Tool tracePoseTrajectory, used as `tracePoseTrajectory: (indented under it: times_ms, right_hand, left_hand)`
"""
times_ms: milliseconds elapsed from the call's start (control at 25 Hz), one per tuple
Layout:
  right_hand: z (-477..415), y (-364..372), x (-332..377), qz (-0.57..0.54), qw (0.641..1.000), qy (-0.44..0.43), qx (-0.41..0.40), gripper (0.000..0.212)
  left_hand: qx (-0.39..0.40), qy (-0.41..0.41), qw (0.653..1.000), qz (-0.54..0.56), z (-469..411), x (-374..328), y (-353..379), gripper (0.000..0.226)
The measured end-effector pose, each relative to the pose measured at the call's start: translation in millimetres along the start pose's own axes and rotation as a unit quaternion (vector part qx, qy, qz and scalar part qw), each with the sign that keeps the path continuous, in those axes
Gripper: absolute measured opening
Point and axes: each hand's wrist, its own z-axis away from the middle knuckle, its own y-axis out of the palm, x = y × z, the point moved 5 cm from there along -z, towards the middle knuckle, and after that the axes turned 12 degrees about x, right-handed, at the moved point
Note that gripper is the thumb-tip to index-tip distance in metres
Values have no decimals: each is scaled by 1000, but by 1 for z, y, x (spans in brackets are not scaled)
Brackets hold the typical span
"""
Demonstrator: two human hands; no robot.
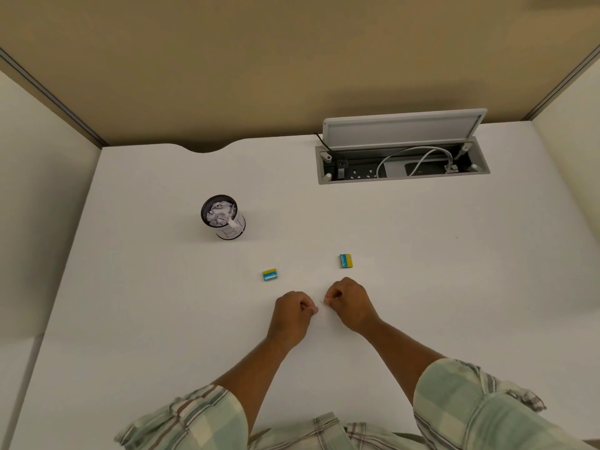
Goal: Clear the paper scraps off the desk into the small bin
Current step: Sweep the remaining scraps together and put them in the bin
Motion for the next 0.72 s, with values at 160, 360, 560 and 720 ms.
tracePoseTrajectory:
  times_ms: [160,360,560,720]
  right_hand:
    - [1,-10,9,-204,979,10,-27,5]
    - [-14,-19,58,-324,945,-4,-29,11]
    - [-53,-26,149,-299,951,-71,-26,6]
    - [-87,-24,219,-246,960,-127,-29,4]
  left_hand:
    - [-79,-16,993,89,7,19,-41,10]
    - [-194,20,970,142,7,24,-113,11]
    - [-275,49,953,120,-4,20,-187,9]
    - [-308,46,946,89,-20,20,-235,2]
